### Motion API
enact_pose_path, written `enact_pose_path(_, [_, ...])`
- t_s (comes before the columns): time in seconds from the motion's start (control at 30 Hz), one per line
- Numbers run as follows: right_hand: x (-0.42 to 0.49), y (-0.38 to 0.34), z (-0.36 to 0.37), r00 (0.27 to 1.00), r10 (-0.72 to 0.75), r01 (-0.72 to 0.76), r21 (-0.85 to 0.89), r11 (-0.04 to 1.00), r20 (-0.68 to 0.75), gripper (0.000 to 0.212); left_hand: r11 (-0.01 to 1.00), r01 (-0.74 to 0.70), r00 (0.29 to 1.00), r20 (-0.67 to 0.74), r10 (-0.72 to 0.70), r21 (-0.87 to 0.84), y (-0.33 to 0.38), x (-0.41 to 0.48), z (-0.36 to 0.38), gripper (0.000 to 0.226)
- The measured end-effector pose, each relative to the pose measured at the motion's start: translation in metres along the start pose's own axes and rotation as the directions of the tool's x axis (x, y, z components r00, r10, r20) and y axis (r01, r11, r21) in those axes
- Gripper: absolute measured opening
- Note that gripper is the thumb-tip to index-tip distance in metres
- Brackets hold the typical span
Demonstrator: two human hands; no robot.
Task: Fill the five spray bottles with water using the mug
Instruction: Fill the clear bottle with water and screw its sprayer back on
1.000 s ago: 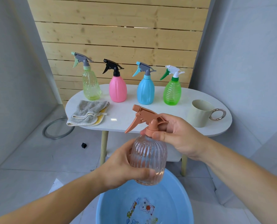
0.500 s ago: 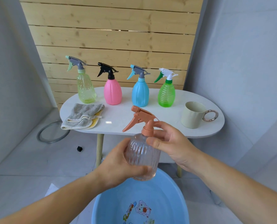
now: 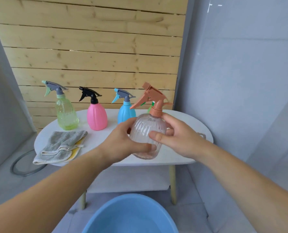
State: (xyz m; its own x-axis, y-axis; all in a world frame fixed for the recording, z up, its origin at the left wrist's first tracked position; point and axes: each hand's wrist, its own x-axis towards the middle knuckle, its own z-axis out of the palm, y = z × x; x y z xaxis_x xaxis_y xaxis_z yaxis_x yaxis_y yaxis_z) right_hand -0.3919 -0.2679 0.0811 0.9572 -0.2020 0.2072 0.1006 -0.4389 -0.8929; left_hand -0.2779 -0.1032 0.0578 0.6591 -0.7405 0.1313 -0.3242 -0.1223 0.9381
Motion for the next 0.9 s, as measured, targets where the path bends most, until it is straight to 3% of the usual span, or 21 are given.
enact_pose_path(0.17, [0.046, -0.007, -0.069, 0.988, -0.027, 0.021, -0.042, 0.999, -0.155, 0.043, 0.995, -0.094, 0.995, -0.039, 0.093, -0.016, 0.034, 0.092, 0.025, 0.060])
enact_pose_path(0.33, [0.091, 0.022, -0.130, 0.969, 0.003, -0.015, -0.047, 0.999, -0.248, 0.041, 0.990, -0.140, 0.987, -0.082, 0.137, -0.036, 0.043, 0.170, 0.065, 0.063])
enact_pose_path(0.57, [0.124, 0.093, -0.166, 0.954, 0.117, -0.124, -0.009, 0.992, -0.278, 0.046, 0.999, -0.048, 0.996, -0.080, 0.046, -0.018, 0.005, 0.243, 0.117, 0.076])
enact_pose_path(0.9, [0.137, 0.185, -0.168, 0.932, 0.259, -0.260, 0.031, 0.965, -0.254, 0.052, 0.986, 0.118, 0.989, 0.105, -0.106, -0.116, -0.068, 0.279, 0.142, 0.052])
